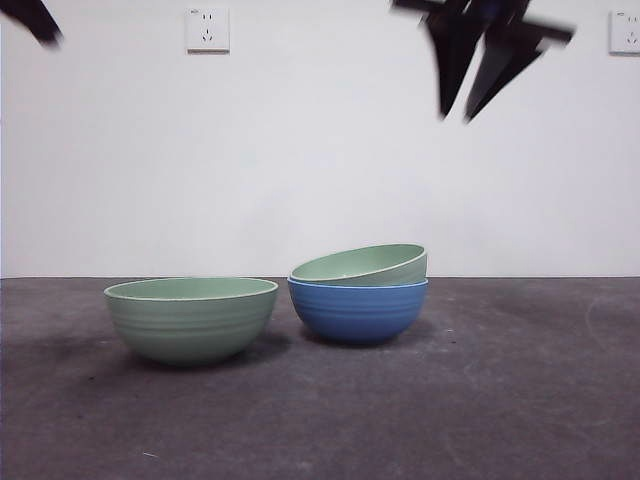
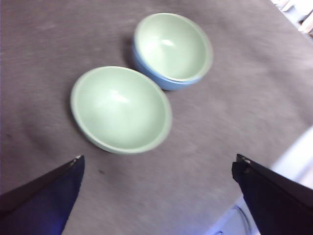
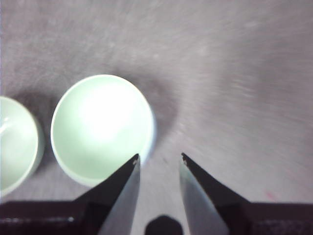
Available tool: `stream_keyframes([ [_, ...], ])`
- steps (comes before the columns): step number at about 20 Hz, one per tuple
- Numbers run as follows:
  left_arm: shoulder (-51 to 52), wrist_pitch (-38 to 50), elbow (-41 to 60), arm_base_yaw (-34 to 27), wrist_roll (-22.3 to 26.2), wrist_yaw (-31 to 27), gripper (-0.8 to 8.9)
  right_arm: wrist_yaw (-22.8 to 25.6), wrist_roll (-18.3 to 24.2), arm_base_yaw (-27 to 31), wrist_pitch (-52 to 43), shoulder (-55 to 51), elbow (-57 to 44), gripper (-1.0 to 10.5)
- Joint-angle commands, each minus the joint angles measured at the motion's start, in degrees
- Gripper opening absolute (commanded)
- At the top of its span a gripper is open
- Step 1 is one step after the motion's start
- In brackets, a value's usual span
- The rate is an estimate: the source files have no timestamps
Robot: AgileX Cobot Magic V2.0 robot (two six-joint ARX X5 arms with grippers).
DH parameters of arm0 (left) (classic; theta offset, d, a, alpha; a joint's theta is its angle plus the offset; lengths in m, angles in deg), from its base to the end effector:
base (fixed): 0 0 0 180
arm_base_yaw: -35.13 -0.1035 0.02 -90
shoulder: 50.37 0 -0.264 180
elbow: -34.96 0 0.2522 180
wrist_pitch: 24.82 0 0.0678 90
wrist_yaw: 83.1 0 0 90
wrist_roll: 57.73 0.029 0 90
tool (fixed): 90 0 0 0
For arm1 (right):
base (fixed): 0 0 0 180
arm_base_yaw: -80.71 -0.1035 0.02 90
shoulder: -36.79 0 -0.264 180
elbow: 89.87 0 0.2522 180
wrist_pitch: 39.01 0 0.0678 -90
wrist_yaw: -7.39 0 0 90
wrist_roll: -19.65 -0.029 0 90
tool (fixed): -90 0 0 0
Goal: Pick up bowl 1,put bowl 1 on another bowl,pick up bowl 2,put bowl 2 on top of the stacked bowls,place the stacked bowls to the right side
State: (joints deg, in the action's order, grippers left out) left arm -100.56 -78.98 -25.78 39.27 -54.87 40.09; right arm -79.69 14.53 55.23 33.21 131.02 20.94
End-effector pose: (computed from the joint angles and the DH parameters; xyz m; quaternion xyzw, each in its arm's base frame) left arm 0.1640 -0.0278 0.2890 -0.0712 0.3520 -0.3060 0.8817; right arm 0.3038 0.1431 0.3589 -0.0756 0.4597 0.1526 0.8716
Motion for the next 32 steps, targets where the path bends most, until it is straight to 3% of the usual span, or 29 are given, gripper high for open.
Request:
stream_keyframes([
  [1,-6.3,4.6,0.0,1.9,-2.1,-5.1,6.59,0.2,0.7,0.0,3.0,-5.3,-0.1,1.4],
  [6,-23.4,15.7,-0.5,7.2,-5.1,-15.9,6.59,0.2,0.7,-0.1,9.6,-16.7,-0.1,1.4],
  [10,-35.3,16.3,-6.0,10.1,-5.9,-24.4,6.57,0.2,0.6,-0.1,14.0,-23.5,-0.1,1.4],
  [12,-39.0,16.1,-8.7,11.0,-6.2,-25.0,6.51,0.2,0.6,-0.1,15.6,-25.9,-0.1,1.4],
  [20,-43.5,15.9,-10.5,12.4,-9.2,-25.1,-0.13,0.2,0.5,-0.1,17.3,-31.1,-0.1,1.4],
  [32,-41.3,16.3,-11.3,13.5,-10.6,-23.9,-0.08,0.2,0.5,-0.1,20.0,-31.4,-0.1,1.4],
])
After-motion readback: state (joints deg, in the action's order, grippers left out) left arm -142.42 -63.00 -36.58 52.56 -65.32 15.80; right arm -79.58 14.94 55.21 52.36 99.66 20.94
